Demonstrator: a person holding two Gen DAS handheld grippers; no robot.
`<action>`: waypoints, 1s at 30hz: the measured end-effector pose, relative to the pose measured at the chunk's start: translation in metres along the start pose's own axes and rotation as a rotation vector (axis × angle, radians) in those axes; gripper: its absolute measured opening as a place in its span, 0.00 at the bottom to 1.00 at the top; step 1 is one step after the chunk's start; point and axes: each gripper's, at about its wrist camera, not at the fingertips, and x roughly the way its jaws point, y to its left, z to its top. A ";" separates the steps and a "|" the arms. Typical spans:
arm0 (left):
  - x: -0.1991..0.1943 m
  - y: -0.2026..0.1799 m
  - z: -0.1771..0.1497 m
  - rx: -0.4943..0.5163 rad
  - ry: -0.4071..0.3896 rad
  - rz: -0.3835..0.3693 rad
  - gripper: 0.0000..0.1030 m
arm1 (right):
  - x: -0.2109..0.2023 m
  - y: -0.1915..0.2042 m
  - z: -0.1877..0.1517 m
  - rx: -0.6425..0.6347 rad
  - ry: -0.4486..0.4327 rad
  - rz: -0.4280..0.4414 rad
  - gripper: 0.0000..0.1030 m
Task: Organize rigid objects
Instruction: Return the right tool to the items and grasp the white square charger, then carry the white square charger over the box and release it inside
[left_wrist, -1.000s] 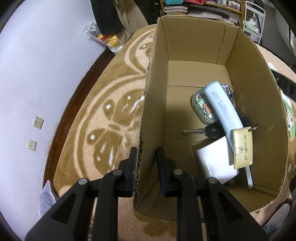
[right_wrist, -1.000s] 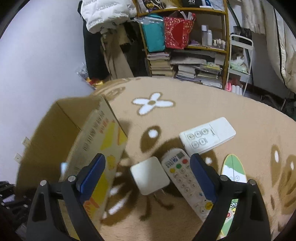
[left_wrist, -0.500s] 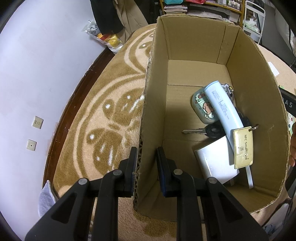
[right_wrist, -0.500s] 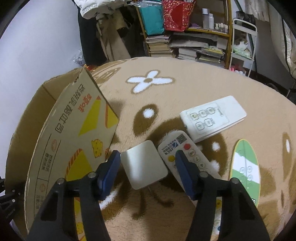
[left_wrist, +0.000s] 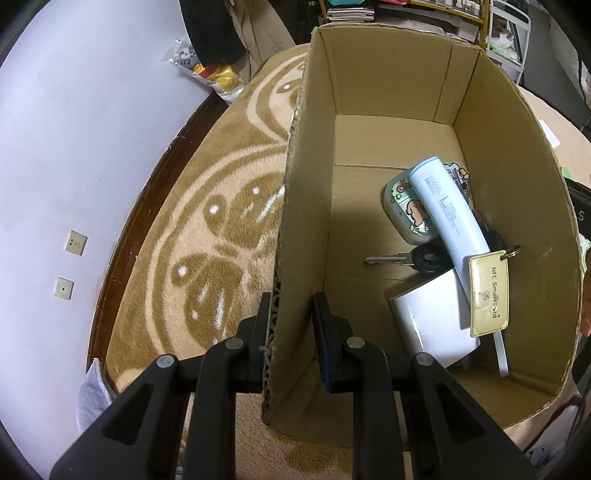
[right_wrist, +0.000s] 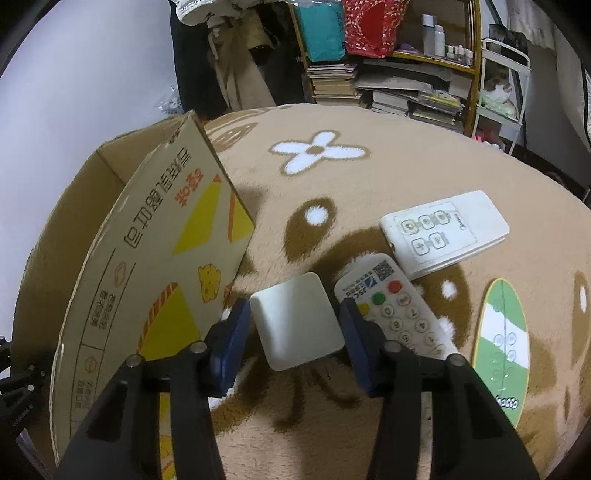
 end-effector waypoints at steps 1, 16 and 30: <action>0.000 0.000 0.000 0.000 0.000 0.001 0.20 | 0.001 0.001 -0.001 0.005 0.003 0.002 0.51; 0.001 0.000 -0.001 0.005 -0.001 0.006 0.20 | -0.022 0.010 -0.009 0.003 -0.059 -0.084 0.48; 0.000 -0.002 -0.003 0.007 -0.002 0.009 0.19 | -0.097 0.056 0.026 -0.054 -0.230 0.030 0.48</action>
